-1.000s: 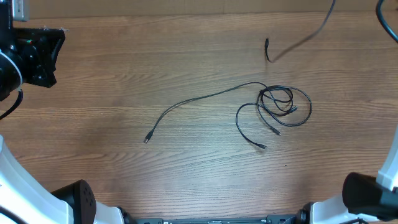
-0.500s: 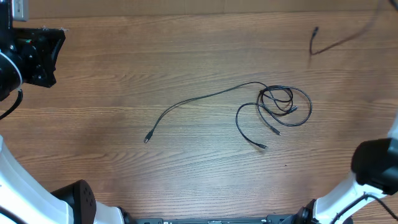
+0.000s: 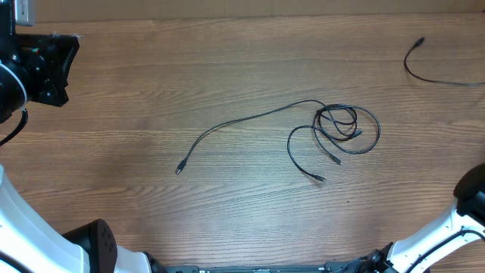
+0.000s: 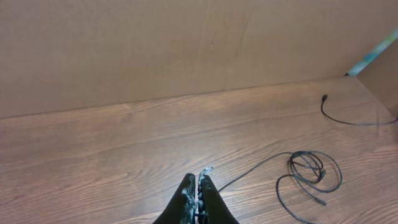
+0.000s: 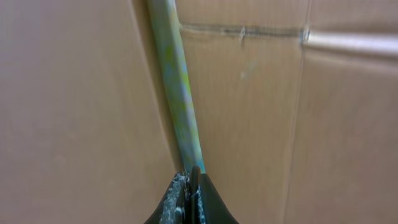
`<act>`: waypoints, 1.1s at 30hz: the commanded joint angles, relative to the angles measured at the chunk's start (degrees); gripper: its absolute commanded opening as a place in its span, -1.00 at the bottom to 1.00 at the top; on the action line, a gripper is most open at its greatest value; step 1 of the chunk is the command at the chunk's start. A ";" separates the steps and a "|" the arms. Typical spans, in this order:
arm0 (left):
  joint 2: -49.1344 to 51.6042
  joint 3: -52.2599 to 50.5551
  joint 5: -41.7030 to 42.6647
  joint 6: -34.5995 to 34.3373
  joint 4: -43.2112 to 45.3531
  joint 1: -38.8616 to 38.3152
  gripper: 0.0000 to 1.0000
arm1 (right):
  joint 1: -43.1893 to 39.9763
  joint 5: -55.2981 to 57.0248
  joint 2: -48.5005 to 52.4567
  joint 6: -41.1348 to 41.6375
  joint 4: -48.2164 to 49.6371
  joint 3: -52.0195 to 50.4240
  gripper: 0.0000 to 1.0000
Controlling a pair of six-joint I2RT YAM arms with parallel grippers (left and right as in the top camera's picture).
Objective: Untangle cables
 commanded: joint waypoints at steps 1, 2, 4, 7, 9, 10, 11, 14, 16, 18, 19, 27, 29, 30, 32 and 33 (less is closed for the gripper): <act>0.28 0.44 -0.17 -1.90 0.07 -0.42 -0.92 | 0.24 -0.70 3.37 -0.20 -1.57 1.75 -0.93; 0.28 0.44 -0.17 -2.10 0.07 -0.42 -0.92 | 0.33 -0.74 4.42 -0.15 -2.56 1.75 -0.93; 0.28 0.44 -0.17 -2.56 0.07 -0.42 -0.92 | 0.74 -1.25 6.54 -0.04 -4.15 1.75 -0.93; 0.28 0.44 -0.15 -2.99 0.07 -0.42 -0.92 | 1.68 -2.67 10.08 -0.04 -6.32 1.75 -0.93; 0.28 0.44 -0.13 -3.17 0.07 -0.42 -0.92 | 2.49 -2.62 12.33 -0.02 -7.61 1.75 -0.93; 0.28 0.44 -0.15 -3.37 0.07 -0.42 -0.92 | 2.84 -2.64 13.25 0.04 -8.00 1.73 -0.93; 0.28 0.44 -0.13 -3.41 0.07 -0.42 -0.92 | 3.26 -2.64 14.12 0.22 -8.35 1.73 -0.93; 0.28 0.44 -0.15 -3.80 0.07 -0.42 -0.92 | 4.72 -3.10 16.63 0.39 -9.46 1.66 -0.93; 0.28 0.44 -0.15 -3.80 0.07 -0.42 -0.92 | 5.77 -3.08 18.18 0.39 -10.16 1.66 -0.93; 0.28 0.44 -0.15 -3.80 0.07 -0.42 -0.92 | 6.93 -3.10 19.47 0.39 -10.93 1.64 -0.93; 0.28 0.44 -0.15 -3.80 0.07 -0.42 -0.92 | 7.52 -3.08 20.15 0.39 -11.19 1.64 -0.93; 0.28 0.44 -0.11 -5.31 0.07 -0.42 -0.92 | 12.31 -1.25 24.98 2.78 -12.98 1.64 1.00; 0.28 0.44 -0.13 -5.31 0.07 -0.42 -0.92 | 12.59 -0.52 25.35 5.05 -13.62 1.64 1.00; 0.28 0.44 -0.13 -5.29 0.07 -0.42 -0.92 | 12.59 -0.74 25.33 5.77 -13.57 1.66 1.00; 0.28 0.44 -0.15 -5.29 0.07 -0.42 -0.92 | 12.59 -2.27 24.39 5.92 -14.23 2.25 1.00; 0.28 0.44 -0.15 -5.29 0.07 -0.42 -0.92 | 12.59 -2.64 23.39 5.95 -15.17 2.62 1.00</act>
